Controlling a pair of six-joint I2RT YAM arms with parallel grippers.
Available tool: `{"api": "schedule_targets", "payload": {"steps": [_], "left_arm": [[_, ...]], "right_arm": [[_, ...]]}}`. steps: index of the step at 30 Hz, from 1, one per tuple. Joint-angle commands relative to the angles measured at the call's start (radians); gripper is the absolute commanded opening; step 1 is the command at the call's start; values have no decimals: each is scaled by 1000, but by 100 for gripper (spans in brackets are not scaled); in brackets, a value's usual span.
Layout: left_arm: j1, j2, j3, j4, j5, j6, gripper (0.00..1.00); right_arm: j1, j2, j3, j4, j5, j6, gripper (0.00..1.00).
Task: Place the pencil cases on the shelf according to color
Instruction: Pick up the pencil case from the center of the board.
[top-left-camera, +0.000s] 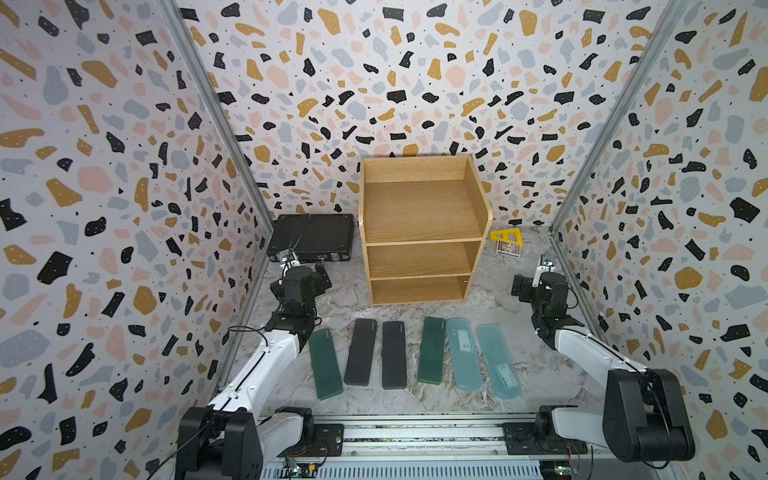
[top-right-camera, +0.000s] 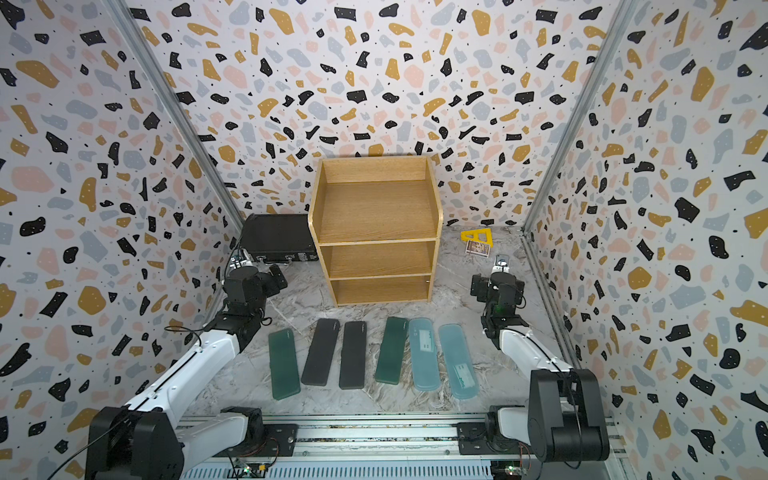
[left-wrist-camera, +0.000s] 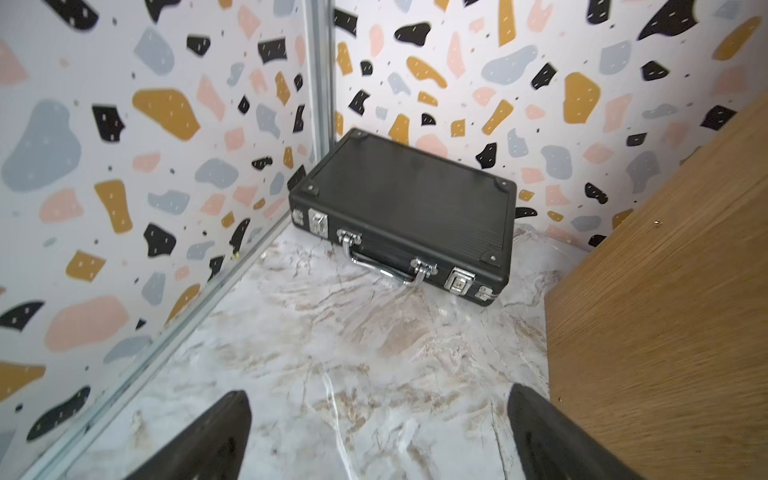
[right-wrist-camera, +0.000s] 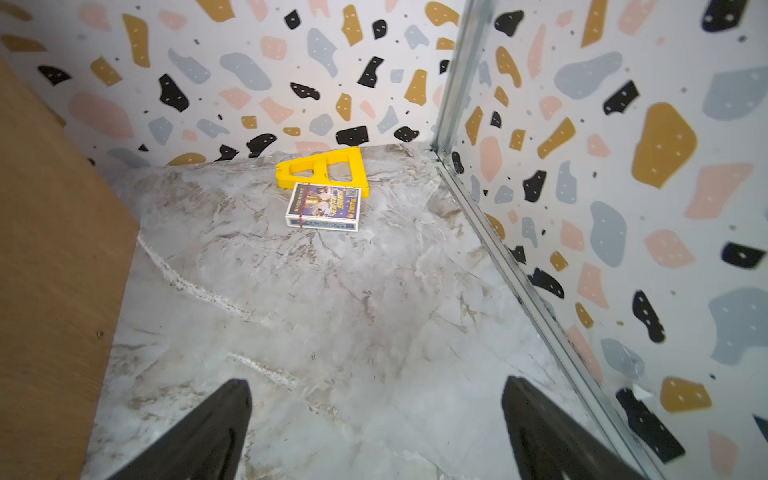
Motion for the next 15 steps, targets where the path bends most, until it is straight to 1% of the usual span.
{"api": "schedule_targets", "payload": {"steps": [1, 2, 4, 7, 10, 11, 15], "left_arm": [[1, 24, 56, -305, 45, -257, 100], [1, 32, 70, -346, 83, -293, 100], [1, 43, 77, -383, 191, -321, 100], [-4, 46, 71, -402, 332, -313, 100], [-28, 31, 93, -489, 371, -264, 100], [-41, 23, 101, -507, 377, -238, 100], [-150, 2, 153, -654, 273, -191, 100]], "right_arm": [[-6, -40, 44, -314, -31, 171, 100], [-6, -46, 78, -406, -75, 188, 100], [-7, -51, 141, -555, -153, 198, 100], [-7, -71, 213, -762, -185, 253, 100], [-2, -108, 240, -882, -297, 225, 100], [2, -119, 250, -922, -311, 224, 100], [53, -152, 290, -1085, -339, 234, 100]]}}
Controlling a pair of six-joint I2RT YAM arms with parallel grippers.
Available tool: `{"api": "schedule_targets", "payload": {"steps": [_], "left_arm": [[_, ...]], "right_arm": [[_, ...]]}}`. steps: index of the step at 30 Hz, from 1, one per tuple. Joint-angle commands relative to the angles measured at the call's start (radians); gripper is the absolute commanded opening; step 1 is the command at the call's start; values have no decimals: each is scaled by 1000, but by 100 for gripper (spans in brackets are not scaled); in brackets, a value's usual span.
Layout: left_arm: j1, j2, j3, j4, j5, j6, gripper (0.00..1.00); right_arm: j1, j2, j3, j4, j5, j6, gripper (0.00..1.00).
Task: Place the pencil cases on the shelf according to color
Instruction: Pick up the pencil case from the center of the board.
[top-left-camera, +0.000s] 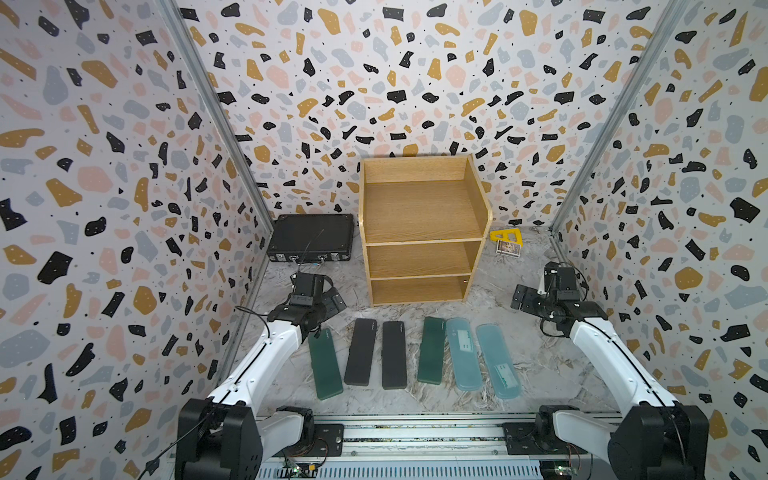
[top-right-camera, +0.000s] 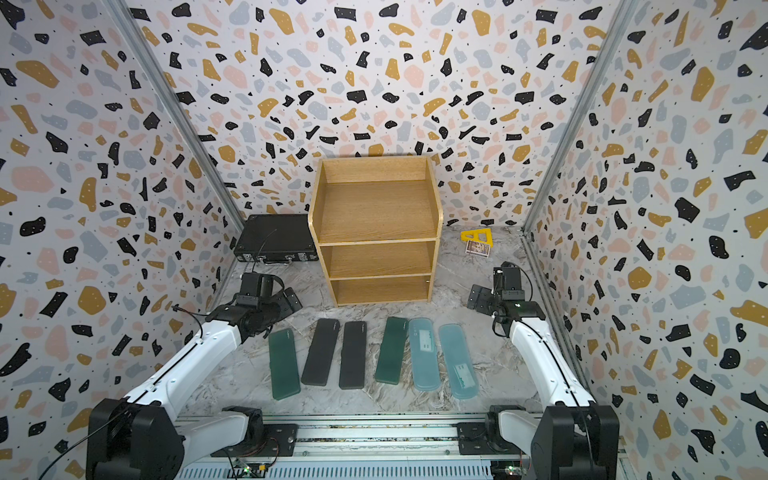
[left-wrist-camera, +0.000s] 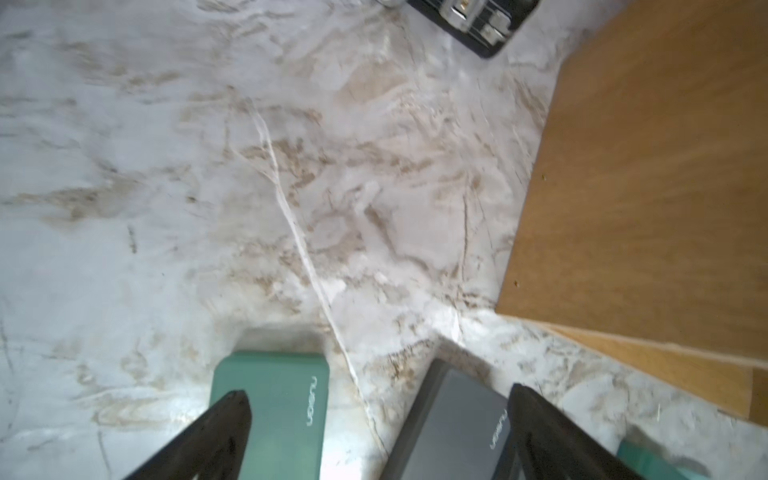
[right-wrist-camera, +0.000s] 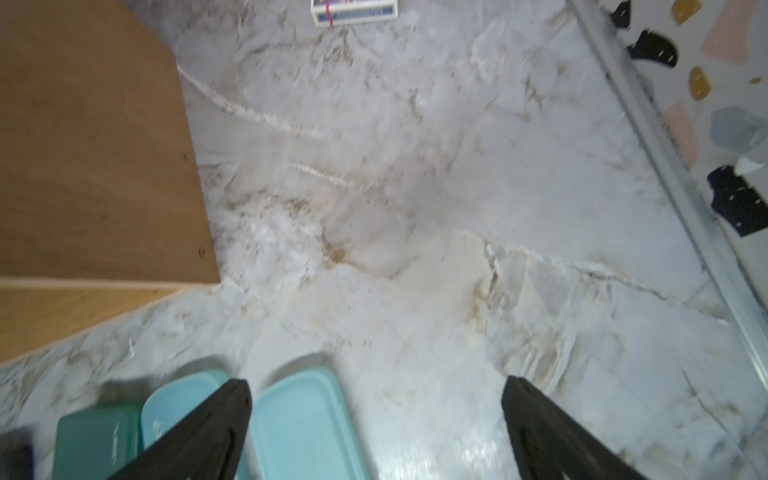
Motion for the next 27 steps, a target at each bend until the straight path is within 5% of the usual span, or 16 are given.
{"api": "schedule_targets", "payload": {"steps": [1, 15, 27], "left_arm": [[-77, -33, 63, -146, -43, 43, 100], [-184, -250, -110, -55, 162, -46, 100], [-278, -230, -136, -48, 157, -48, 100]], "right_arm": [[56, -32, 53, -252, -71, 28, 100], [282, -146, -31, -393, -168, 125, 99], [436, -95, -197, -359, -8, 279, 99]]}}
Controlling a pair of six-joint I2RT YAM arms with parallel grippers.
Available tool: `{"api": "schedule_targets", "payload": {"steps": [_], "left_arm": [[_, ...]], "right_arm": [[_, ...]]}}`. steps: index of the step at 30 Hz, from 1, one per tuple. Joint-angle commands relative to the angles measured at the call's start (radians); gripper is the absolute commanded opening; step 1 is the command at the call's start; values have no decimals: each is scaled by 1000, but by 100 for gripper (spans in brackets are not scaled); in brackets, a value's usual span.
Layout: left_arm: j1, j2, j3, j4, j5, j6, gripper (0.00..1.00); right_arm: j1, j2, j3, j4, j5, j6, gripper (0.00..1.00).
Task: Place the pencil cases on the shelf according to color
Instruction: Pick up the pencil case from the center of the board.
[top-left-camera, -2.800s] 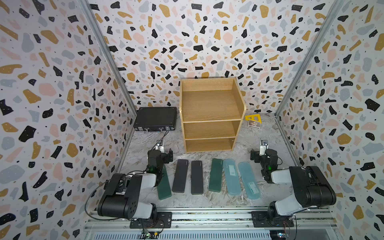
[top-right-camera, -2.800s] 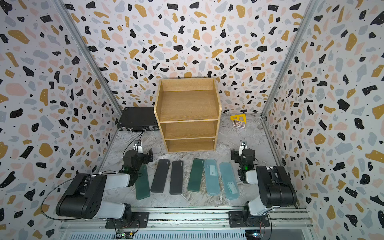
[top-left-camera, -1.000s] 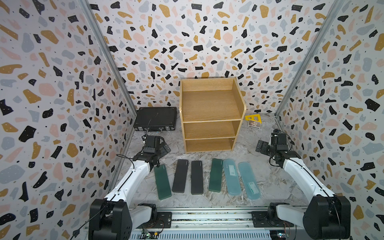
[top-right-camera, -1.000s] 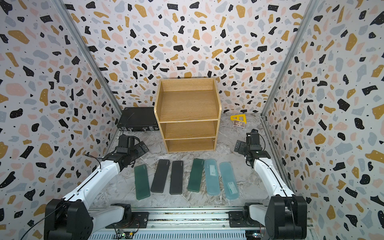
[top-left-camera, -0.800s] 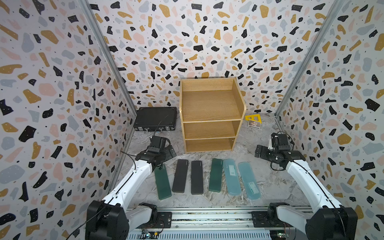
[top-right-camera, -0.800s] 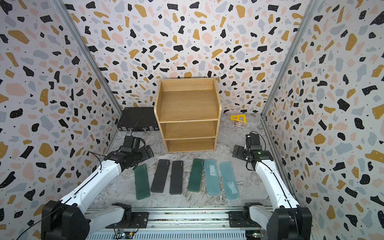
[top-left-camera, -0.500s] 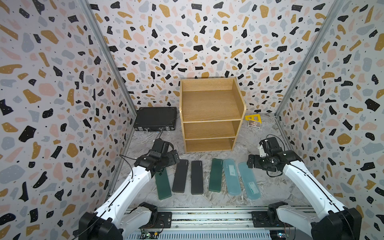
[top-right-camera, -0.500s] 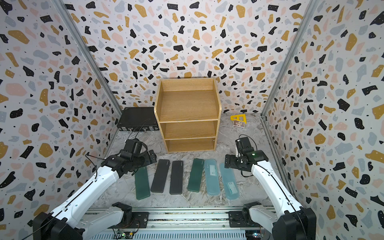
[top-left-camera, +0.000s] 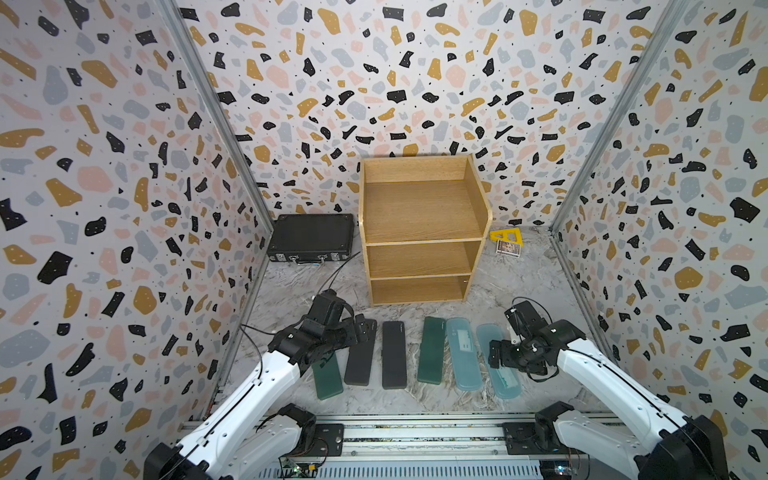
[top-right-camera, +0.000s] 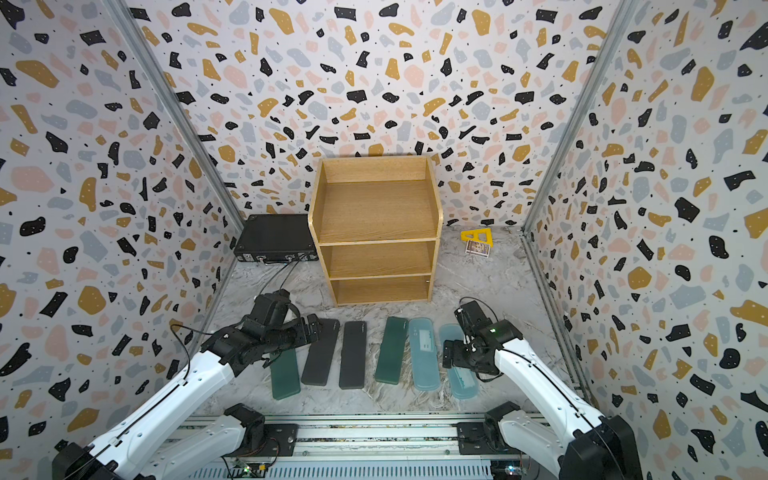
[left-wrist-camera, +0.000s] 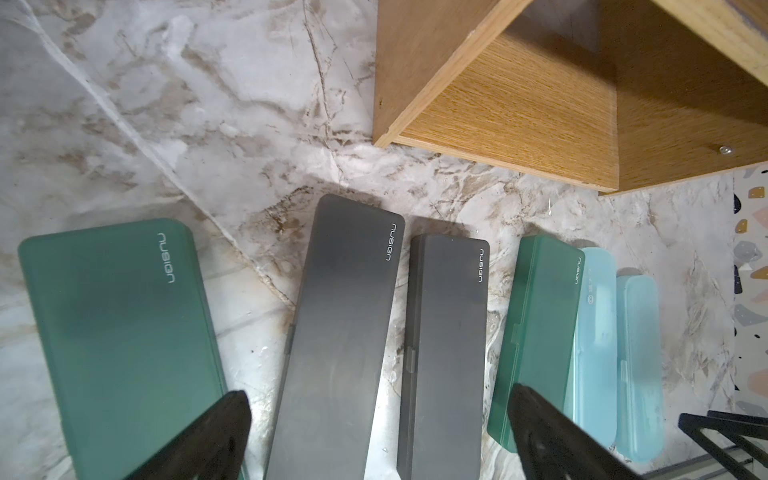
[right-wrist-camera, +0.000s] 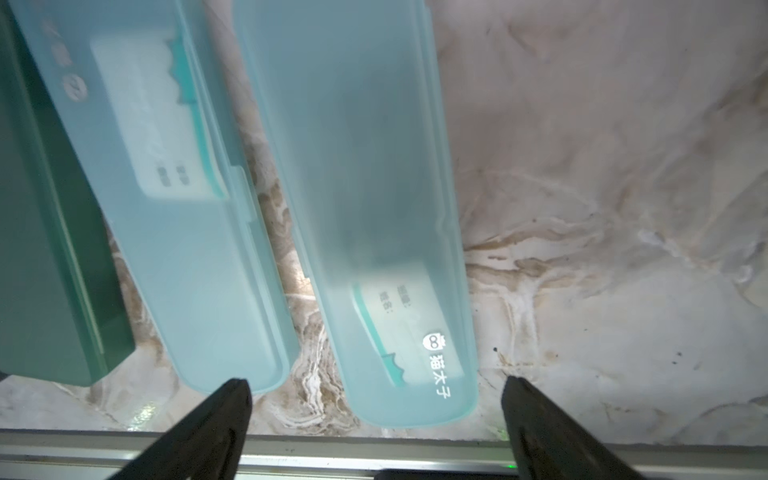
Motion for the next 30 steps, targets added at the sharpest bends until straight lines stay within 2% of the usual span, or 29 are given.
{"api": "schedule_targets", "payload": {"steps": [1, 10, 20, 30], "left_arm": [[-26, 1, -24, 34, 10, -7, 100], [-51, 9, -63, 66, 18, -5, 100], [-57, 1, -77, 72, 23, 1, 100], [-60, 0, -71, 60, 21, 6, 100]], "right_arm": [[50, -4, -9, -10, 62, 64, 99], [178, 74, -29, -26, 182, 147, 100], [194, 154, -89, 116, 181, 155, 97], [195, 165, -90, 137, 159, 130, 91]]}}
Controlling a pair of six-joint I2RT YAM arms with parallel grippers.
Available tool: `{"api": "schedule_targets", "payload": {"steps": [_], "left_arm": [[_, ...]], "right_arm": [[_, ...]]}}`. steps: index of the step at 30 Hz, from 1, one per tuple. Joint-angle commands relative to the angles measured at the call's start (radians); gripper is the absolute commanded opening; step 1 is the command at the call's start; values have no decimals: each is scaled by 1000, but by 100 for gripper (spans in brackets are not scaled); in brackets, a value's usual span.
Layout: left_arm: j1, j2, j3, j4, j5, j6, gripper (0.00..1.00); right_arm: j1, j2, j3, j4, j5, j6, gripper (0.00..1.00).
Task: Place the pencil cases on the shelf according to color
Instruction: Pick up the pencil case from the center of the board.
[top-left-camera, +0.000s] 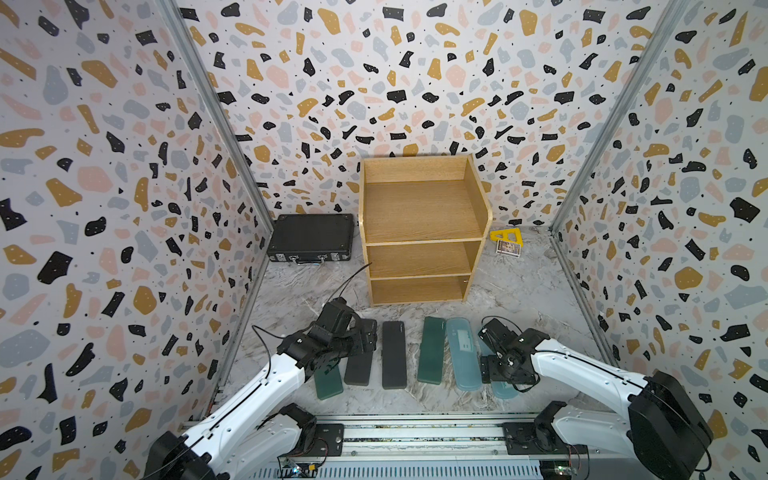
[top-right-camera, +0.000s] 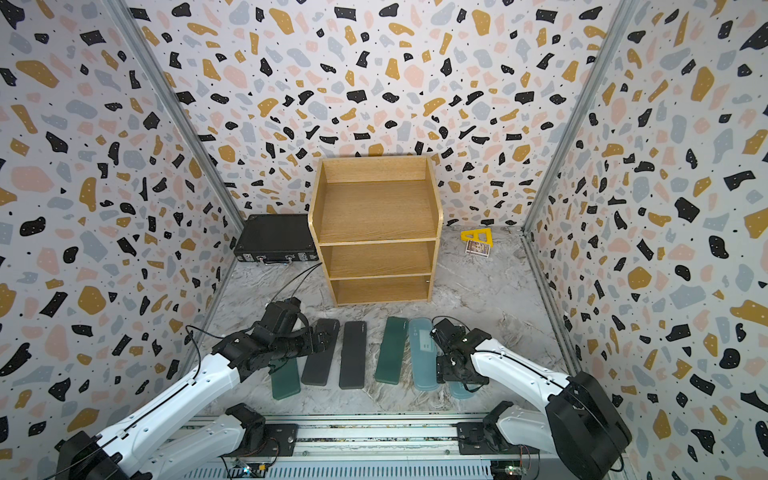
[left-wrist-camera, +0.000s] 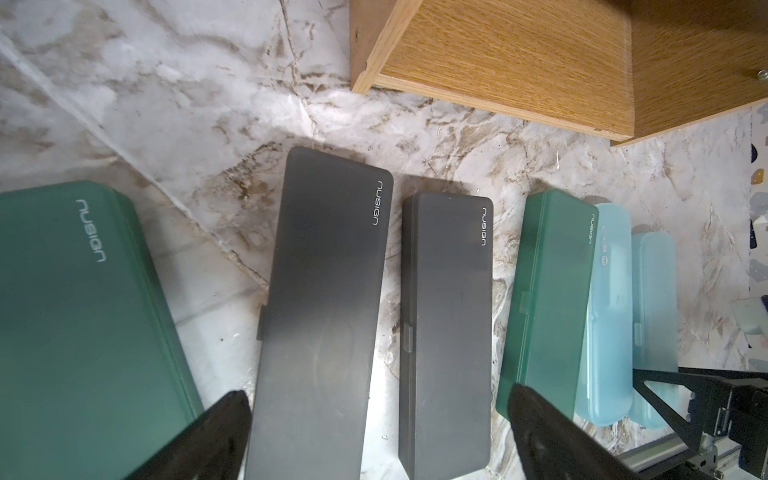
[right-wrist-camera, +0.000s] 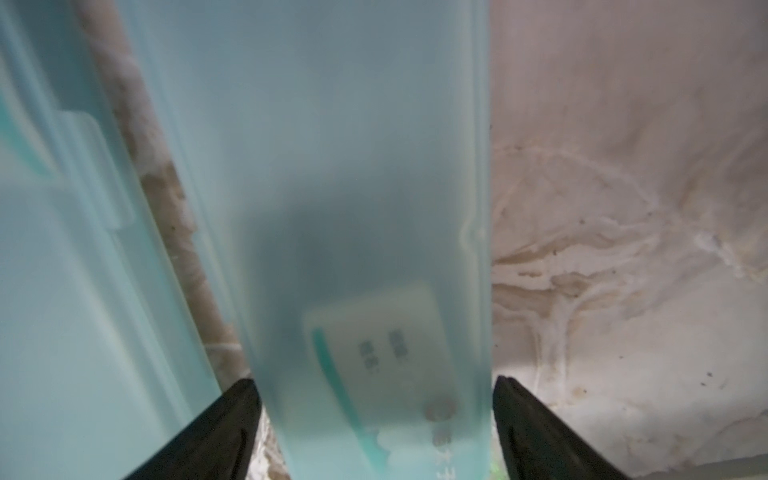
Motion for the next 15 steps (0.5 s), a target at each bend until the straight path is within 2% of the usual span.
{"api": "schedule_targets", "payload": {"steps": [1, 13, 15], "left_arm": [[-4, -7, 0, 9, 0, 7, 100], [-8, -11, 37, -22, -16, 12, 100], [-8, -9, 41, -28, -15, 14, 100]], "right_arm": [[5, 18, 15, -7, -2, -9, 91], [6, 103, 26, 31, -4, -17, 92], [5, 107, 26, 33, 2, -17, 89]]}}
